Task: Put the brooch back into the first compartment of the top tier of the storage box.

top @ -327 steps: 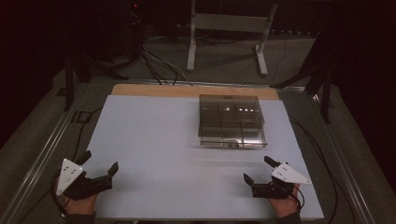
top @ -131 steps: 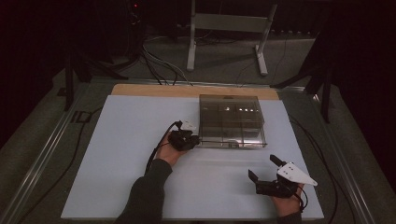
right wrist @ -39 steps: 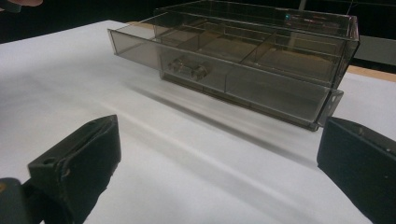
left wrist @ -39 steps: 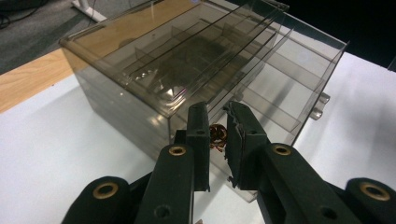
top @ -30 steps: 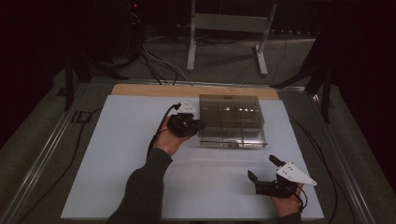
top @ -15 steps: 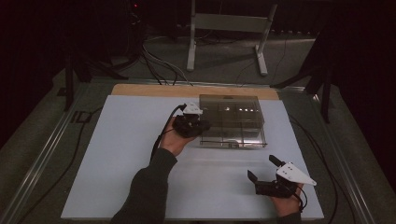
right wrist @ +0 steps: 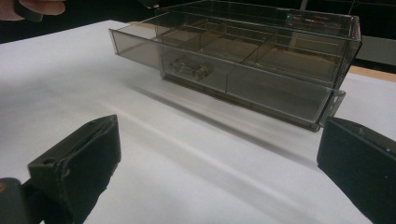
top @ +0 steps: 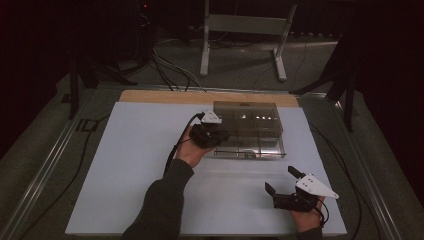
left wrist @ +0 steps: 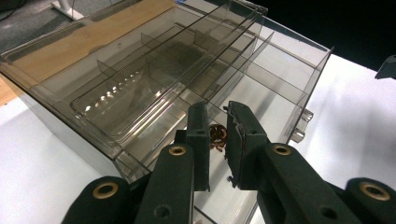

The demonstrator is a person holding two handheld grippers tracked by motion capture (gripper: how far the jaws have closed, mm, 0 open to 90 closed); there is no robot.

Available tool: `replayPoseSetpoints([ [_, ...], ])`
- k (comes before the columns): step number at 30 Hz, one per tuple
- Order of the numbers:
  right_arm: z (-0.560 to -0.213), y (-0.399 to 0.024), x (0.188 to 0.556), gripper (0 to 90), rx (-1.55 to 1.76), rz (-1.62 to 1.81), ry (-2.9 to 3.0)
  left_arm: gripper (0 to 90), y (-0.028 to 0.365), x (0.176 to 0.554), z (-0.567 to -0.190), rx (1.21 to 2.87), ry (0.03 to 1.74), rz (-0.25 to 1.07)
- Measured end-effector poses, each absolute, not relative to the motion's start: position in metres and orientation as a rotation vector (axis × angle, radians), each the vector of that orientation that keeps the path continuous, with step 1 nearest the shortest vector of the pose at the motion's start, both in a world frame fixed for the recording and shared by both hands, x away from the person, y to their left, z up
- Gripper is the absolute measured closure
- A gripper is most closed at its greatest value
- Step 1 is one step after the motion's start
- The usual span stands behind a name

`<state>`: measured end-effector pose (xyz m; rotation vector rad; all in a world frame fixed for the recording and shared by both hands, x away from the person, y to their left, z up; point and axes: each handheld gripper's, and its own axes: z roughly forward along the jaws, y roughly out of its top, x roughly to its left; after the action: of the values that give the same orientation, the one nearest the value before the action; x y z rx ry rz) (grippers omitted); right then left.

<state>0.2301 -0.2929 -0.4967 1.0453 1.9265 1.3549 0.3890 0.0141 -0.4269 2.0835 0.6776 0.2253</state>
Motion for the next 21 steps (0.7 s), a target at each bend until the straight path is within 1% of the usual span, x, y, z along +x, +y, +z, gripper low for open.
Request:
replayPoseSetpoints([
  [21, -0.496, -0.293, 0.23, 0.1, 1.041, 1.355, 1.926, 80.7, -0.001, 0.391, -0.436, 2.123, 0.671, 0.219],
])
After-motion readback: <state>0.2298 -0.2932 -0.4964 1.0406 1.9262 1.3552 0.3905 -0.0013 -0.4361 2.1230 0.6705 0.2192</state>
